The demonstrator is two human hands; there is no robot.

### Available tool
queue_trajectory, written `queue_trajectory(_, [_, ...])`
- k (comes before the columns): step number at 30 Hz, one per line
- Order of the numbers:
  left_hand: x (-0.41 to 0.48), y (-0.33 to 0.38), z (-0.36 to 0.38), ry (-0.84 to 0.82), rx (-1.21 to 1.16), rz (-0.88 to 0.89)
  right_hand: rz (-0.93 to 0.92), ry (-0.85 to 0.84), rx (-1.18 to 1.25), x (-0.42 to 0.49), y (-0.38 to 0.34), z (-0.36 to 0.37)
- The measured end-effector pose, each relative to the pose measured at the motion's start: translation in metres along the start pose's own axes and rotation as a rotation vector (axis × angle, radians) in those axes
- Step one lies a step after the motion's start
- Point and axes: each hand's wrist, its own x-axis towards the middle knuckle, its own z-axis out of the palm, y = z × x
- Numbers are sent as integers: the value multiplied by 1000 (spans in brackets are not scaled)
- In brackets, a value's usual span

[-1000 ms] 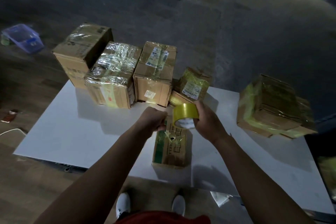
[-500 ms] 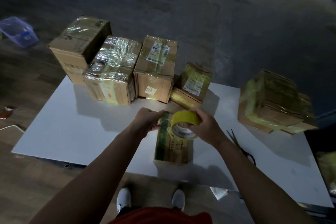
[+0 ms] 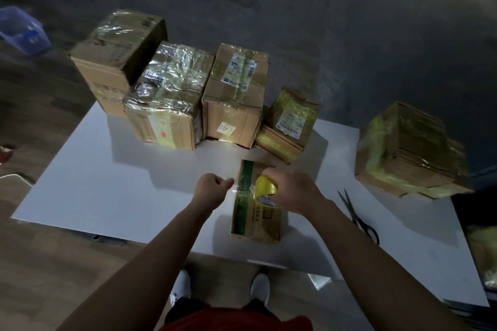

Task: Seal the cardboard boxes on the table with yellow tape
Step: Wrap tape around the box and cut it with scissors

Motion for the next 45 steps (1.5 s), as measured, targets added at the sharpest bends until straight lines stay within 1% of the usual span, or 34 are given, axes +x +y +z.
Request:
queue_trajectory(5, [9, -10, 6, -3, -23, -39, 23, -28, -79, 9, -1, 14])
queue_trajectory(11, [16, -12, 15, -9, -46, -40, 66, -67, -82, 9, 6, 12])
queue_trajectory(23, [29, -28, 19, 2, -38, -104, 35, -74, -147, 20, -2, 20])
queue_trajectory(29, [31, -34, 33, -8, -50, -141, 18, -23, -136, 15, 1, 25])
queue_trajectory(33, [31, -38, 39, -10, -102, -162, 51, -14, -45, 13, 2, 31])
queue_trajectory(36, [28, -41, 45, -24, -175, -215, 64, -9, -1, 12, 0, 32])
queue_trajectory(40, [25, -43, 57, 44, -211, -276, 82, -3, -3, 12, 1, 35])
queue_trajectory(43, [25, -39, 60, 77, -239, -247, 86, 5, 5, 12, 4, 38])
queue_trajectory(45, [22, -34, 57, 128, -171, -155, 79, 12, 7, 11, 4, 38])
